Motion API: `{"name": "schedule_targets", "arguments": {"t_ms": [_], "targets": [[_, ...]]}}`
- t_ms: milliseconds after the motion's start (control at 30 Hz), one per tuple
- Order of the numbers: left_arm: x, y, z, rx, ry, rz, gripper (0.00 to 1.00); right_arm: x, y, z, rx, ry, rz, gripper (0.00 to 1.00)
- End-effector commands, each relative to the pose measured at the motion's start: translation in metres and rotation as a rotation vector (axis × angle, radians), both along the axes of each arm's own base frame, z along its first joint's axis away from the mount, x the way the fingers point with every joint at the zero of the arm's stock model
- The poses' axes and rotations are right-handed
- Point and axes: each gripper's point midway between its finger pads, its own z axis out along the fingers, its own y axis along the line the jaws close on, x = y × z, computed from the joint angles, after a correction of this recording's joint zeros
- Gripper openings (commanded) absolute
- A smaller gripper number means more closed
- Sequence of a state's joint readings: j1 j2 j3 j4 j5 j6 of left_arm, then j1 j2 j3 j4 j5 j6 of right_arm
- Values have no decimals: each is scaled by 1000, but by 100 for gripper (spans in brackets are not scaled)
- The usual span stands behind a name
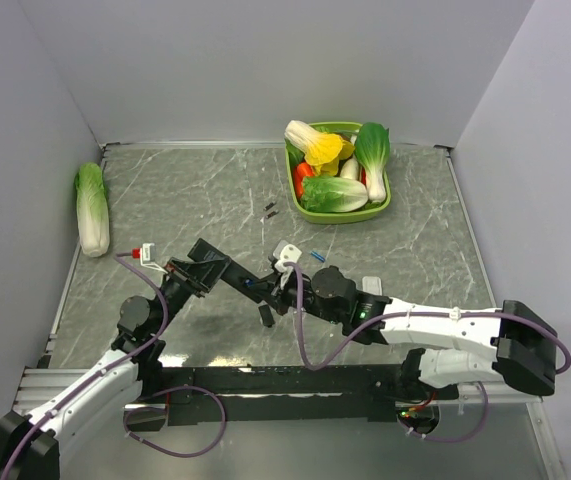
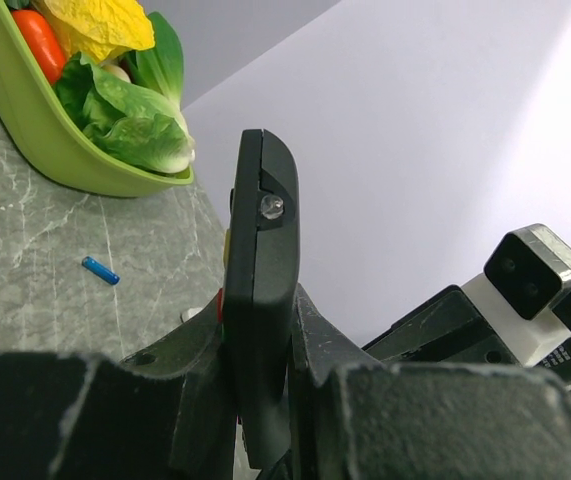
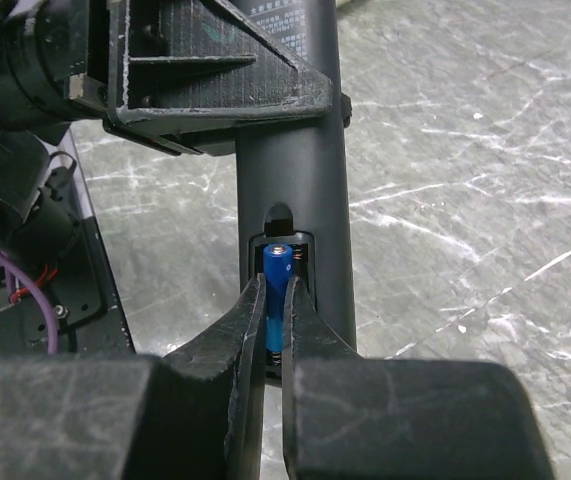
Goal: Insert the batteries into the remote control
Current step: Load the battery into the remote control.
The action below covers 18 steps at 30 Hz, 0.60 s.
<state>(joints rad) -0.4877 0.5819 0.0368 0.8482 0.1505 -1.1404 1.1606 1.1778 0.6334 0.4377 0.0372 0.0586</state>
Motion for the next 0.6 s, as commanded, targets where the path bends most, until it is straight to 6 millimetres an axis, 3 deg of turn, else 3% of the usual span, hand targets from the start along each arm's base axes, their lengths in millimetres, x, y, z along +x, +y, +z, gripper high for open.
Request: {"name": "schedule_targets", "arguments": {"t_ms": [0, 300, 567], "targets": [[-4, 11, 6, -64, -54, 39, 1, -4, 5, -10, -64, 38, 16, 0], [-4, 11, 3, -68, -46, 40, 1, -2, 6, -17, -110, 60, 6, 4], [-2, 11, -5, -80, -19, 35, 1, 0, 10, -17, -128, 58, 10, 17]]}}
